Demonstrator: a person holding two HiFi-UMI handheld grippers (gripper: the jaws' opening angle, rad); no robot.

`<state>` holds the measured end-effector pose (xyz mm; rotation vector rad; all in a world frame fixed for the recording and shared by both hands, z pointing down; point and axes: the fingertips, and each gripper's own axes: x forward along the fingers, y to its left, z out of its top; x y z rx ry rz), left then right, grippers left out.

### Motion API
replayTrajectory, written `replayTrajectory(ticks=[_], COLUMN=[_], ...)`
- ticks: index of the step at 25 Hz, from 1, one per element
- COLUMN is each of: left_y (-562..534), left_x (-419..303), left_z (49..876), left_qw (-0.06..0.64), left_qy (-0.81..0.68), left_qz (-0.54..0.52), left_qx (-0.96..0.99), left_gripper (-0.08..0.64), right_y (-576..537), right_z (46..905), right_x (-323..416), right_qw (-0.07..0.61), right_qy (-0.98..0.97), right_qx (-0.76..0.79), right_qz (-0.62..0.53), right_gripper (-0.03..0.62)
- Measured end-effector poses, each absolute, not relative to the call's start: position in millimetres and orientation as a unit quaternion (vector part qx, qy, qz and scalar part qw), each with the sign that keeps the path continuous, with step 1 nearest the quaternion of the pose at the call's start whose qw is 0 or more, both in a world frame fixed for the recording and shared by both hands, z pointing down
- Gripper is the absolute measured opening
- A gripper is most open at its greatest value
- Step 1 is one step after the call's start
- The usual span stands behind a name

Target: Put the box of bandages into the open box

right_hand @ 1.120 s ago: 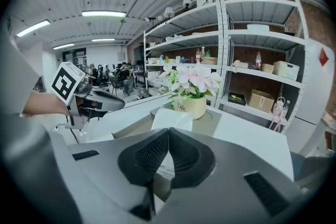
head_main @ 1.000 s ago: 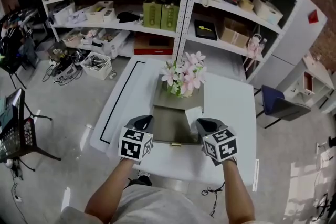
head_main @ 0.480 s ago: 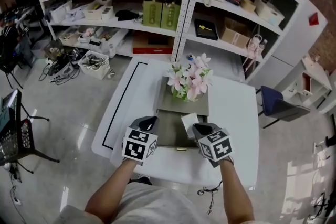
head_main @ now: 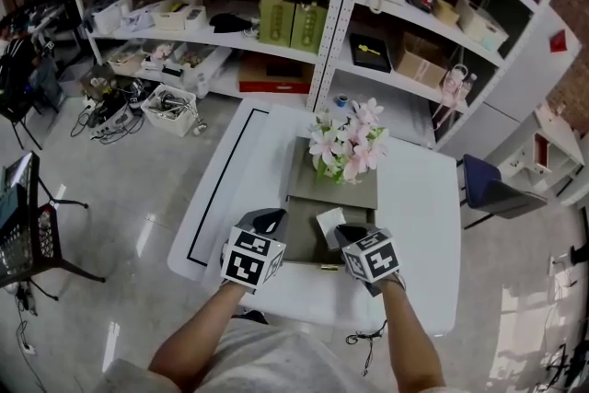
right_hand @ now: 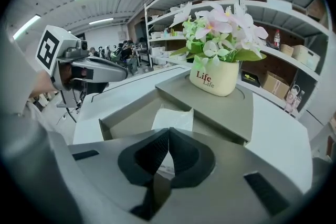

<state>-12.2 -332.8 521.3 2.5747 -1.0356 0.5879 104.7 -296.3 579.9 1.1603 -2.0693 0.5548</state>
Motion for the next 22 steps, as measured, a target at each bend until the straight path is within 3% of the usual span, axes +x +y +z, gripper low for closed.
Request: replayTrajectory(ticks=[11, 22], left_y=[-334.3, -335.5], left_x=[-17.3, -17.3], left_z=[527.1, 522.5], left_qw=[0.162, 0.169], left_qy=[-0.349, -0.354], left_qz=[0.203, 0.187], left_qx=[0.9, 0.901], left_gripper=[0.005, 0.005], right_y=[-303.4, -304.5], right_z=[603.0, 604.0], right_x=[97.6, 98.7], right_qw=[0.388, 0.384], right_qy=[-0.782, -0.783], right_qx=[0.433, 0.432], right_qz=[0.223, 0.229], right_gripper=[0.008, 0.051])
